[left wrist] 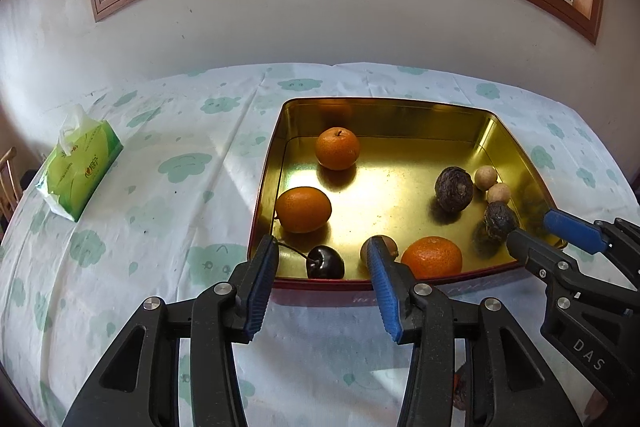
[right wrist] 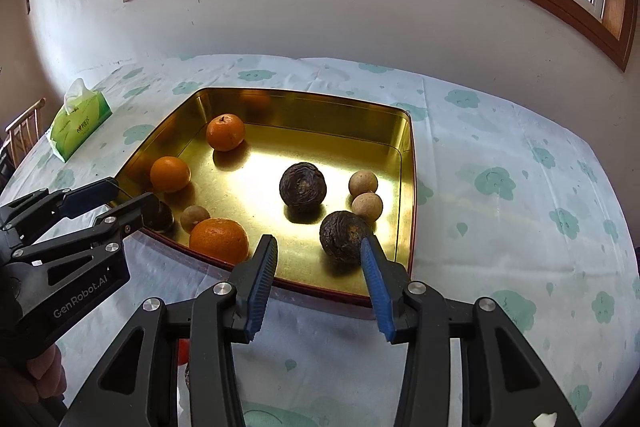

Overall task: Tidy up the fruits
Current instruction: 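Move both open grippers back toward the tomato and last brown fruit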

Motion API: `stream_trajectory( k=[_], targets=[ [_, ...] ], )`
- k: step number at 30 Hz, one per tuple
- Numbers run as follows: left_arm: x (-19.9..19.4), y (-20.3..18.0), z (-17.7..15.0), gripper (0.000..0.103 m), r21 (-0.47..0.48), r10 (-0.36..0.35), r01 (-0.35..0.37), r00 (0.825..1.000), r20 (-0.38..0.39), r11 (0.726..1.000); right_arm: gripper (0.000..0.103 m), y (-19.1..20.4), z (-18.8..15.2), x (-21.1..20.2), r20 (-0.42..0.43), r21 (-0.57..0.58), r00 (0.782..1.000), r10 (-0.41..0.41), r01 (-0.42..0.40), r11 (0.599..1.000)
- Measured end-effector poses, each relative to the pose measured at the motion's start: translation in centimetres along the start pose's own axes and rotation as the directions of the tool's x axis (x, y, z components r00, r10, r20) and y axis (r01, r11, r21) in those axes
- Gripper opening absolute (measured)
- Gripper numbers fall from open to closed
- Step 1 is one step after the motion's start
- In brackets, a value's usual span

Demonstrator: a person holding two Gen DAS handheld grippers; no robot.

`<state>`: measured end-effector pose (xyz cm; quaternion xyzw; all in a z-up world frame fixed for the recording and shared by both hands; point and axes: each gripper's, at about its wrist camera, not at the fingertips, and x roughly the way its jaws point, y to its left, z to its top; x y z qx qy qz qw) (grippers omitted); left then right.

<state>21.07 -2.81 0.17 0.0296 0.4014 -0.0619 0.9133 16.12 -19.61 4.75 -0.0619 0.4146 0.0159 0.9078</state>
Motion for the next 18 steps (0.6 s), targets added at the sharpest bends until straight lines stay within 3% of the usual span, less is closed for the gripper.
stream_trajectory(
  k=[18],
  targets=[
    [-4.7,2.1,-6.7,0.048,-0.022,0.022,-0.022,1.000,-0.004,1.000,0.041,0.9,-5.9,-4.5,0.000,-0.017,1.000,-0.017,0.017,1.000]
  ],
)
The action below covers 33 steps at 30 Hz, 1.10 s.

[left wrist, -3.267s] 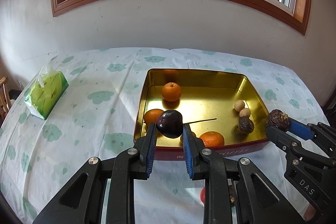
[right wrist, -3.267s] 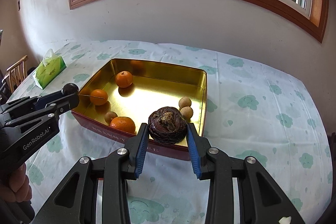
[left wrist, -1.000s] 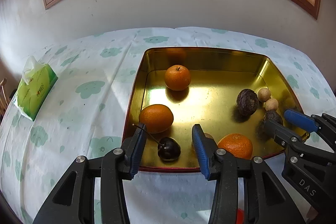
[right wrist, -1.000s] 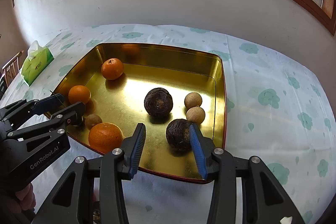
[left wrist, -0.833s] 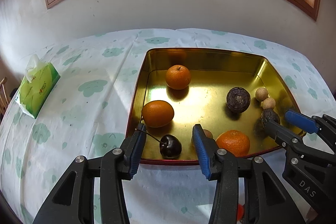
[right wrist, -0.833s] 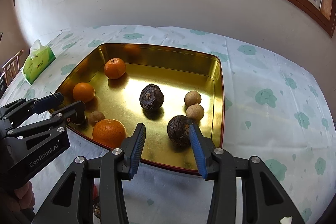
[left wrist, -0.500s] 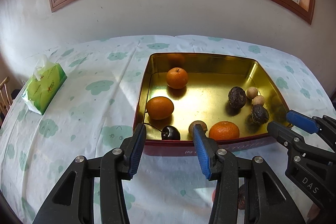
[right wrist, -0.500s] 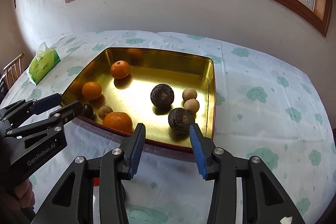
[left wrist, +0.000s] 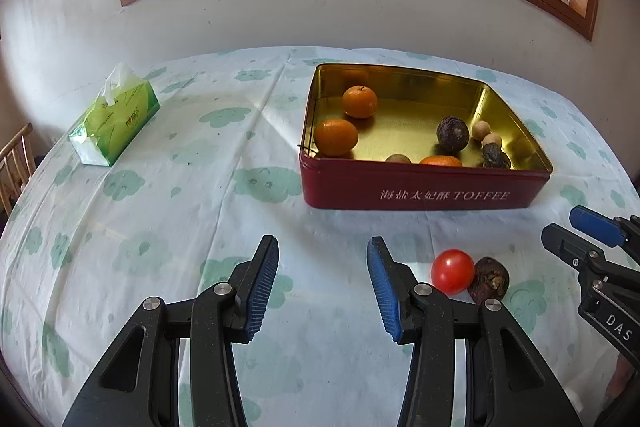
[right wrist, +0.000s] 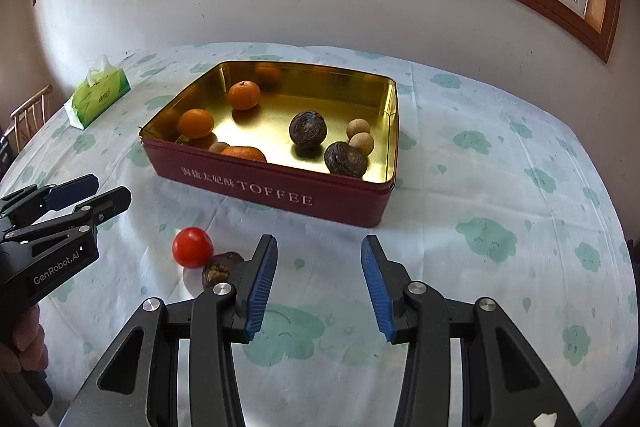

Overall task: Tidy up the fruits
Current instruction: 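Move both open grippers back toward the tomato and last brown fruit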

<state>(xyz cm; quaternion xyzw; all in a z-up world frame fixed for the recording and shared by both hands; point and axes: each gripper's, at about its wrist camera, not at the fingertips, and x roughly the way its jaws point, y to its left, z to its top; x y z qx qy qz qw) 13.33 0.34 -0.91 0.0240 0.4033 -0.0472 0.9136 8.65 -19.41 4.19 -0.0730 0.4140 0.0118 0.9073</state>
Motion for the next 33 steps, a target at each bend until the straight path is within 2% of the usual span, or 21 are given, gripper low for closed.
stream_trajectory(
  k=[6,16,24,33],
  targets=[
    [-0.6,0.3,-2.2,0.048,0.013,0.004,-0.004,1.000,-0.009,1.000,0.041,0.9,-2.3,-0.6,-0.019,0.002,1.000,0.021,-0.021,1.000],
    [-0.5,1.9,-4.1,0.048,-0.013,0.024,-0.025,0.999,-0.020,1.000,0.041,2.9,-3.8,-0.2,-0.052,-0.026,0.997,0.058,-0.059,0.998],
    [0.2,3.6,-4.4,0.048,-0.044,0.038,-0.039,0.999,-0.030,0.998,0.041,4.5,-3.5,1.2,-0.071,-0.050,0.995,0.071,-0.075,0.996],
    [0.7,4.4,-4.4,0.048,-0.080,0.019,-0.023,0.999,-0.051,0.997,0.042,5.2,-2.6,2.9,-0.075,-0.050,0.995,0.068,-0.072,0.996]
  ],
)
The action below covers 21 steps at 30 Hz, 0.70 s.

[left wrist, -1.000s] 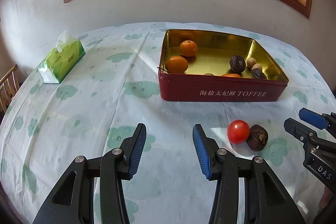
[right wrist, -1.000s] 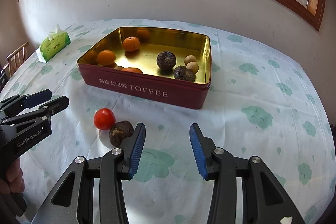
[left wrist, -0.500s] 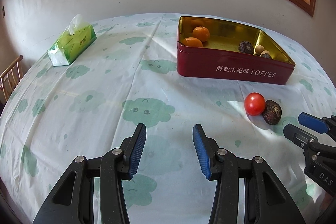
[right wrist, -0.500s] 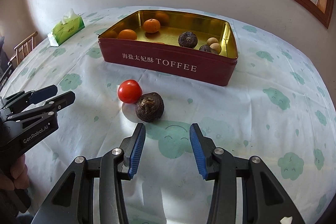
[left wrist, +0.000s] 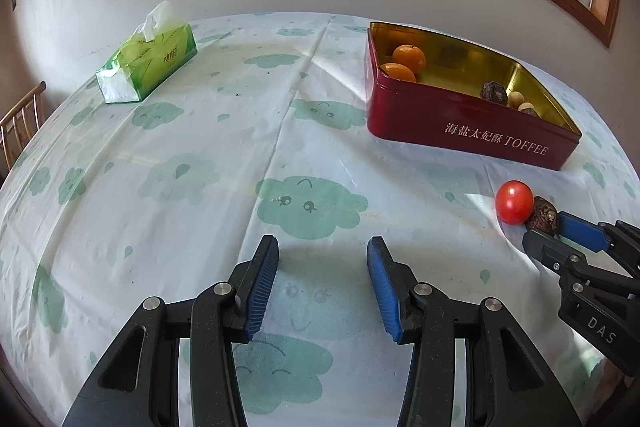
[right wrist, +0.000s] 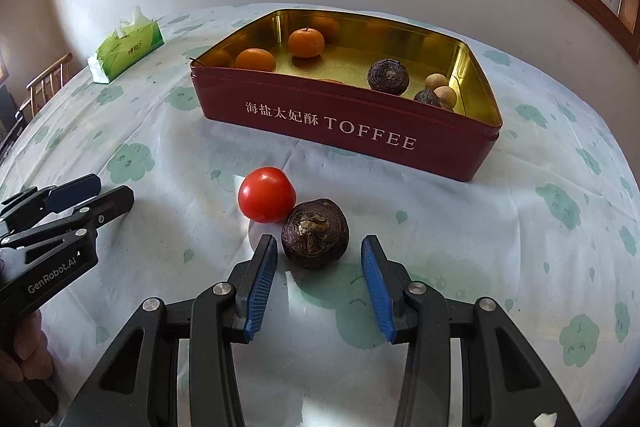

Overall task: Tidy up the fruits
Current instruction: 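Move both open grippers back toward the tomato and last brown fruit, then grasp the last dark brown round fruit with the right gripper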

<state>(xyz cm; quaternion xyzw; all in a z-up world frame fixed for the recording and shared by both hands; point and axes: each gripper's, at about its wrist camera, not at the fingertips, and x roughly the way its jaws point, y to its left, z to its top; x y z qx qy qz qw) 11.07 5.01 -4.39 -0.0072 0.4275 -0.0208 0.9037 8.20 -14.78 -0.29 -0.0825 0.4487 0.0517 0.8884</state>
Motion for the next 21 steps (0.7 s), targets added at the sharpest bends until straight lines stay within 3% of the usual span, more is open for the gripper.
stream_trajectory(
  k=[5,8,21],
  targets=[
    [0.0,0.0,0.0,0.049,-0.001,0.000,0.000,1.000,-0.001,1.000,0.043,0.0,0.4,0.3,0.018,0.001,1.000,-0.003,0.003,1.000],
    [0.1,0.0,0.0,0.050,0.006,0.003,-0.003,1.000,-0.002,1.000,0.032,0.1,0.4,0.3,0.025,-0.008,1.000,0.002,-0.002,1.000],
    [0.0,-0.3,0.0,0.051,0.015,0.022,-0.022,1.000,0.000,1.000,0.031,-2.4,-0.5,-0.2,0.030,0.046,0.999,-0.031,0.030,0.999]
  ],
)
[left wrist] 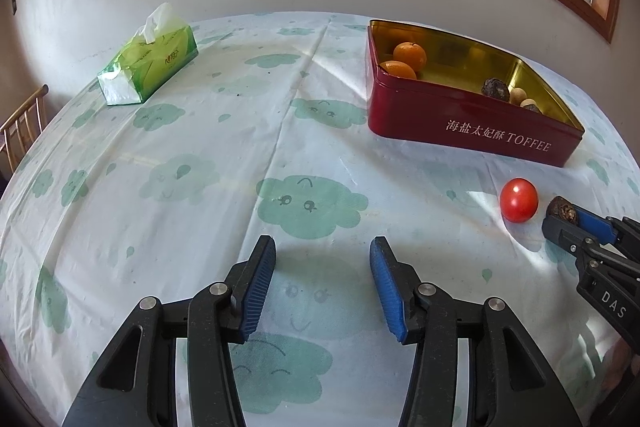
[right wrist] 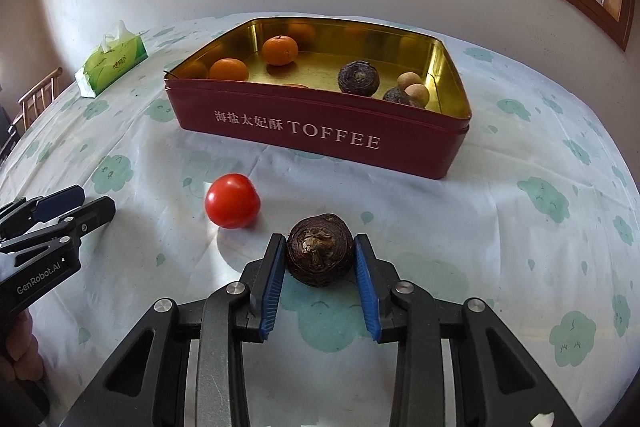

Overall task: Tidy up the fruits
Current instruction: 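Grasp the last dark brown round fruit with the right gripper, then grasp the red tomato with the left gripper while the right gripper holds the brown fruit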

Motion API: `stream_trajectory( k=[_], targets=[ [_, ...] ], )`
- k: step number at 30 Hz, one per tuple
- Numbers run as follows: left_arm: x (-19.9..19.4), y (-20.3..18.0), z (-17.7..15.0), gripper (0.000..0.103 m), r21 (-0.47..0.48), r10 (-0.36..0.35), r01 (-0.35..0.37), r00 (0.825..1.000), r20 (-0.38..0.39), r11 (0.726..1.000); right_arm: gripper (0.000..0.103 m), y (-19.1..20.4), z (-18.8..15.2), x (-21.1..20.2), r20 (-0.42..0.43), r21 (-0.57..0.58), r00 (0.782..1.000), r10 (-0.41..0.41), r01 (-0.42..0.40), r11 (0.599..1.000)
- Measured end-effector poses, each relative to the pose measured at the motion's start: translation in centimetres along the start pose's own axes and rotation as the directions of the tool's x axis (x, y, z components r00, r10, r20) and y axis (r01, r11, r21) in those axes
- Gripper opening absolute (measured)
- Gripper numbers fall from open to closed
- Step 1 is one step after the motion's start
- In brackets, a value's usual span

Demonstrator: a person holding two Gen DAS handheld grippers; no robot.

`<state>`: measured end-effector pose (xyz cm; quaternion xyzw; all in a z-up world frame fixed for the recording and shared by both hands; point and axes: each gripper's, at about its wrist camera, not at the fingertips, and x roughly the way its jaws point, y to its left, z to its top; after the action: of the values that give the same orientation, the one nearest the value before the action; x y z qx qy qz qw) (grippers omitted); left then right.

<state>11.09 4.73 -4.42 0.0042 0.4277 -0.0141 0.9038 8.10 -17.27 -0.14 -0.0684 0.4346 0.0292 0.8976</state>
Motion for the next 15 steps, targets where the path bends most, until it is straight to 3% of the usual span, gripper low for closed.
stream_trajectory(
  k=[15],
  targets=[
    [-0.4,-5.1,-0.1,0.051,0.089,-0.071,0.071,0.997,0.003,0.993,0.031,-5.4,-0.5,-0.3,-0.002,0.053,0.998,-0.069,0.069,0.996]
  ],
)
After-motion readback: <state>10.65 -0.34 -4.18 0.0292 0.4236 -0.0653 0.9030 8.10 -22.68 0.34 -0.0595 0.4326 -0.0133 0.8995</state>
